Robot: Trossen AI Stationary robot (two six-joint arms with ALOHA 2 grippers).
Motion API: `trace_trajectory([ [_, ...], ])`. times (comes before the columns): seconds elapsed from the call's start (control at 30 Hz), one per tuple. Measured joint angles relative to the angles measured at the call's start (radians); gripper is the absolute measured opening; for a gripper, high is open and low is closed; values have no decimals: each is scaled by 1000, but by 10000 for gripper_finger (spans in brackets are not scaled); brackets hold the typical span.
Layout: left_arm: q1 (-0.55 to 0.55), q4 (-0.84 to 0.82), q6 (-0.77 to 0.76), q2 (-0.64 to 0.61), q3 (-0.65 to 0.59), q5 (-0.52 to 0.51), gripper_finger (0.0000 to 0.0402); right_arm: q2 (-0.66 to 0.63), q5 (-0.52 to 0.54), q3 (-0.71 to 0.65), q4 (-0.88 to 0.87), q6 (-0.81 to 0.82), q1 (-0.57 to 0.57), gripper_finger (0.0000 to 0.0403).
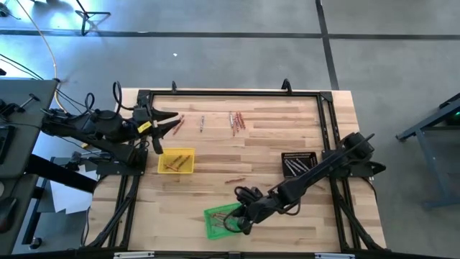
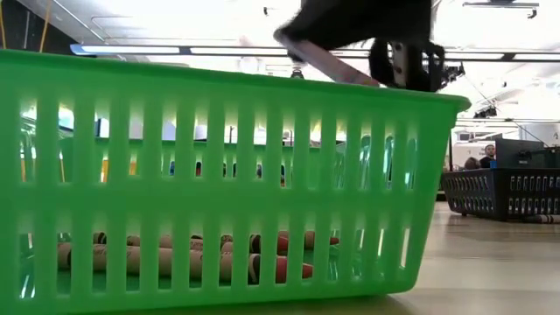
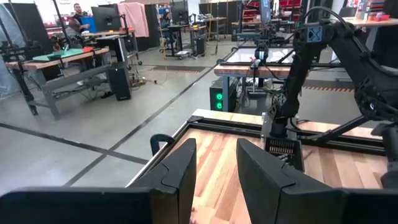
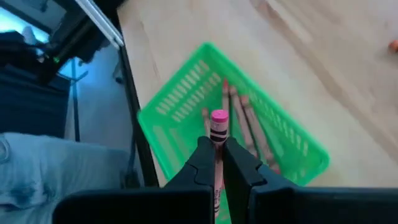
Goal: Sort crayons
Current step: Put the pink crayon into the green bin, then put the bottom gray crayon into the black bin
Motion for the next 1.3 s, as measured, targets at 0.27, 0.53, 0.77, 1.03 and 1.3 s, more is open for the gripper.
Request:
trace_trajectory([
  [0.27, 0, -12, 0, -18, 0, 0, 101, 58, -103, 0, 5, 155, -1, 33],
  [0.53, 0, -8, 51, -34, 0, 0, 102, 60, -146, 0, 6, 174, 1, 71],
  [0.77, 0, -11, 52, -50, 0, -1, 102, 60, -171, 0, 15, 175, -3, 74],
  [1.03, 0, -26, 53, -60, 0, 0, 102, 55, -157, 0, 13, 129, -58, 65],
  [1.3, 0, -25, 53, -60, 0, 0, 102, -55, -138, 0, -151, 70, -130, 31],
])
